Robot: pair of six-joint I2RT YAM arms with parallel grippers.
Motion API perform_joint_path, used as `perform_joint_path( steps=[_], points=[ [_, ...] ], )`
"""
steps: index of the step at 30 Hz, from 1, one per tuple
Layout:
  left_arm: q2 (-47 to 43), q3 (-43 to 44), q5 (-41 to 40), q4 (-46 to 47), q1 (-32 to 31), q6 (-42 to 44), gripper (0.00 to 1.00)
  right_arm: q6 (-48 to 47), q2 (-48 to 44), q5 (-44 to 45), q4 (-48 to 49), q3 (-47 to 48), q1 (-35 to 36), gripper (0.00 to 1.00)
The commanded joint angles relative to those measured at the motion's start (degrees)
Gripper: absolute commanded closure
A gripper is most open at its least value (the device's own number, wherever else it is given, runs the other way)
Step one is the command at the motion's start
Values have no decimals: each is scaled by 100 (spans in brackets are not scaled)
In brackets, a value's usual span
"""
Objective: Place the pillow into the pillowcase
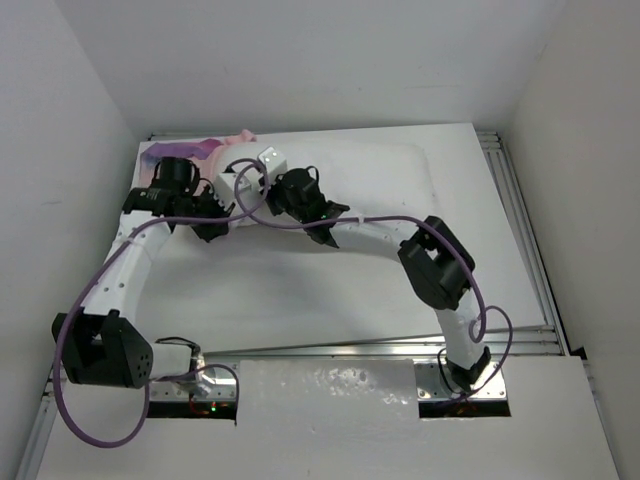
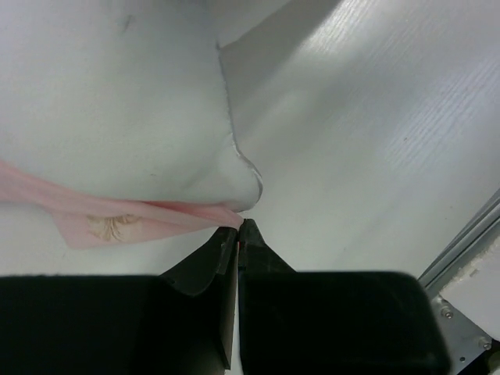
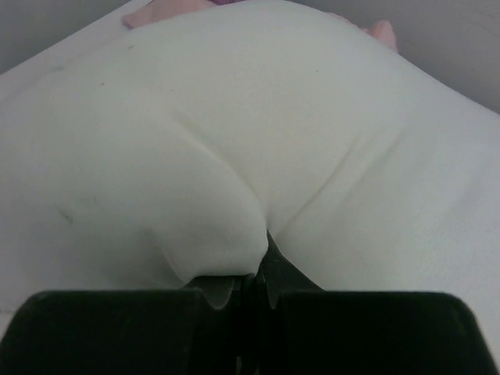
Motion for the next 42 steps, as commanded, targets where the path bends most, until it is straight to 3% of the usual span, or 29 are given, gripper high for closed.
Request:
perform_joint_path(
  steps=[1, 6, 10, 14, 16, 17, 19, 22, 25, 28, 30, 38, 42],
  points=[
    [-35, 274, 1305, -886, -91, 127, 100, 419, 401, 745, 729, 531, 61, 100],
    [317, 477, 1834, -240, -13, -643, 100, 840, 780, 861, 904, 400, 280, 100],
    [422, 240, 2562, 413, 644, -1329, 100, 1437, 622, 792, 1150, -189, 369, 100],
    [370, 187, 1619, 326, 718, -1323, 98, 1518, 368, 440, 1580, -882, 360, 100],
    [317, 161, 1255, 20, 726, -1043, 78, 1483, 139, 89, 1913, -1497, 360, 100],
    [230, 195, 1080, -242, 726, -902, 55, 1448, 60, -191, 2263, -1717, 360, 100],
    [2, 326, 973, -385, 735, -734, 34, 1403, -142, -491, 2669, -2245, 377, 100],
    [-262, 625, 737, -97, 753, -1084, 21, 1307, -309, -835, 2812, -2668, 456, 100],
    [-88, 819, -412, 1053, 744, -2398, 24, 1254, -406, -1046, 2873, -2905, 518, 100],
    [438, 828, -2026, 1940, 753, -2843, 36, 1263, -573, -1143, 2917, -2976, 509, 95],
    [1007, 1038, -2619, 2153, 753, -2931, 37, 1210, -679, -1134, 2812, -2967, 518, 95],
    [2390, 1813, -2263, 2312, 744, -3063, 36, 1227, -679, -1354, 2724, -2818, 509, 95],
    [2724, 1962, -2034, 2321, 718, -3107, 46, 1263, -644, -1363, 2698, -2835, 518, 95]
  ],
)
